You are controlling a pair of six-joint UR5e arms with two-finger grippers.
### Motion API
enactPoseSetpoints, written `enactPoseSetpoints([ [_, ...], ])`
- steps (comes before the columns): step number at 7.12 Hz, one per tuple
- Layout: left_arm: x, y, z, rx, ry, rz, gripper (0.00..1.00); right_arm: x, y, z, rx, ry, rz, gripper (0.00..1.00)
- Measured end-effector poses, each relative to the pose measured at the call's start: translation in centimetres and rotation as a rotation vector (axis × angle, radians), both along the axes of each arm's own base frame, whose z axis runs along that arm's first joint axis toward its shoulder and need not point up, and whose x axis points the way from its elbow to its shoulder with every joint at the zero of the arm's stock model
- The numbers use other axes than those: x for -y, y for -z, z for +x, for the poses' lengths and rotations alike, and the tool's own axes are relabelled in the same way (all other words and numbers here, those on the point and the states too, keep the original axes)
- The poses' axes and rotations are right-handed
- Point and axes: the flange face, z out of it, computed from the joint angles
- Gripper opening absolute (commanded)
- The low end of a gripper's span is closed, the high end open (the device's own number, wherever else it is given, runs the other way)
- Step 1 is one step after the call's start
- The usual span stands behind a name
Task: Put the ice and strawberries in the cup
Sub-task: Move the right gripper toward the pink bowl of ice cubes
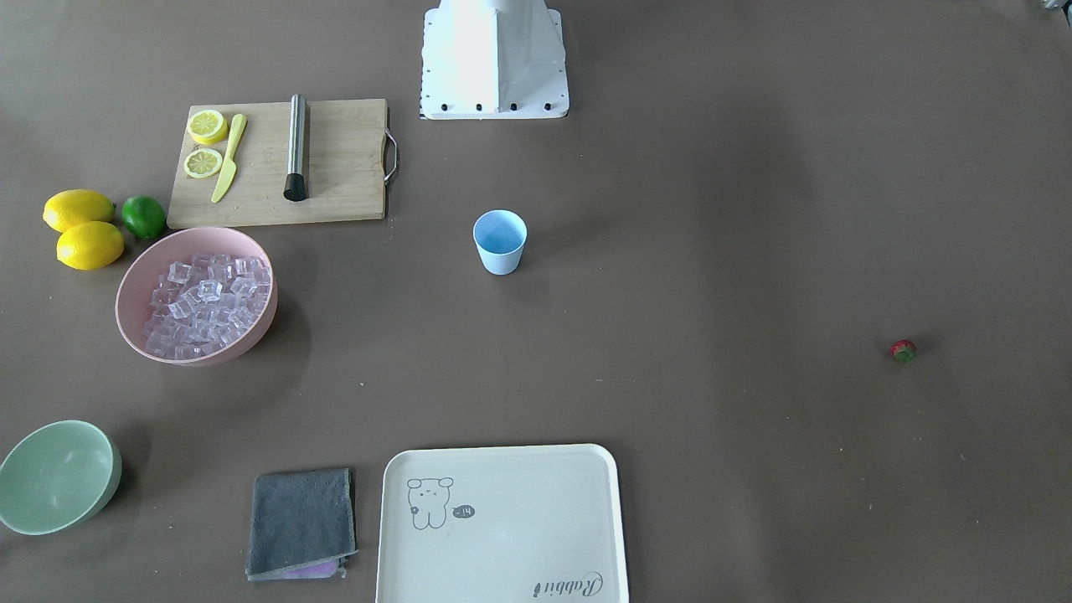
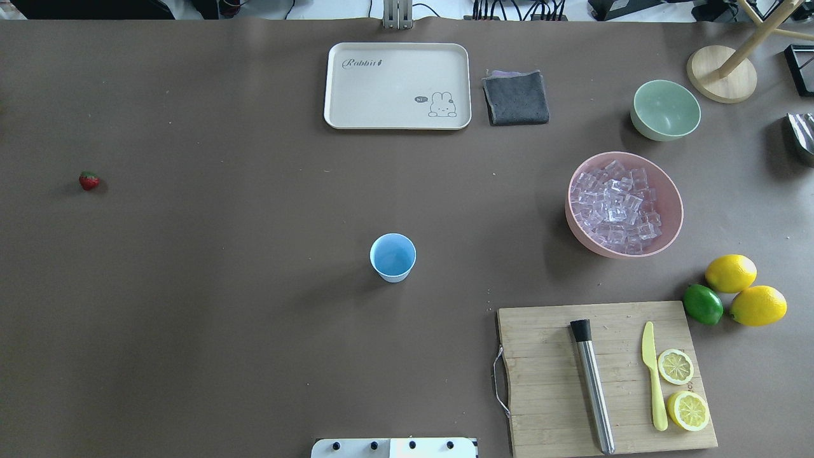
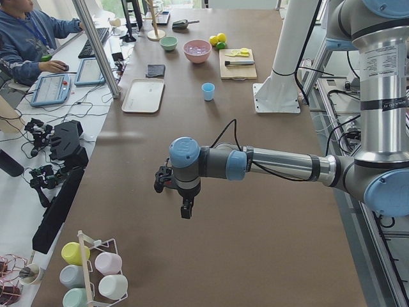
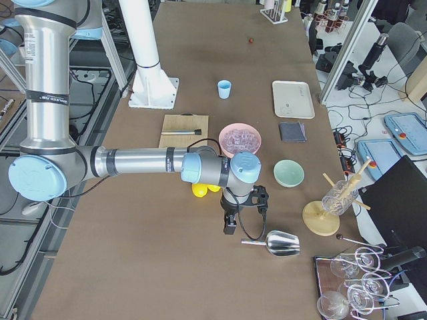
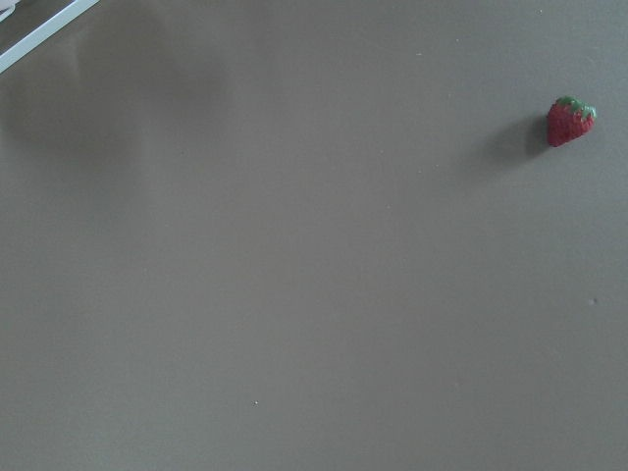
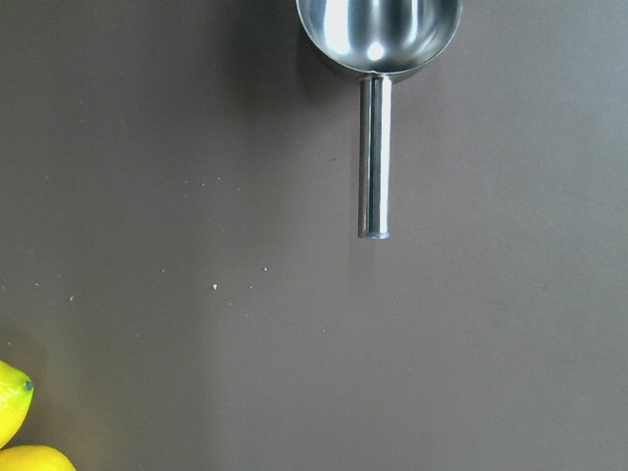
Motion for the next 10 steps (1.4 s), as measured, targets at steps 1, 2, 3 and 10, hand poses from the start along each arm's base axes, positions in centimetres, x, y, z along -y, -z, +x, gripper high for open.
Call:
enactPoseSetpoints([
  [1,-0.1,0.0,0.0,0.0,0.001,0.001,0.98,-0.2,-0.1,0.5,-0.001,-0.01,-0.001,1.0],
  [2,-0.1,0.1,-0.1,0.001,0.001,0.004,0.98,-0.3,-0.1,0.6,0.0,-0.014,-0.003,1.0],
  [3,-0.1,0.3,-0.1,0.0,0.001,0.008,0.98,-0.3,-0.1,0.6,0.002,-0.015,-0.003,1.0],
  [10,3.1,3.1,0.1,-0.013,0.009,0.09,0.98,0.4,0.6,0.4,0.024,-0.016,0.147,1.0],
])
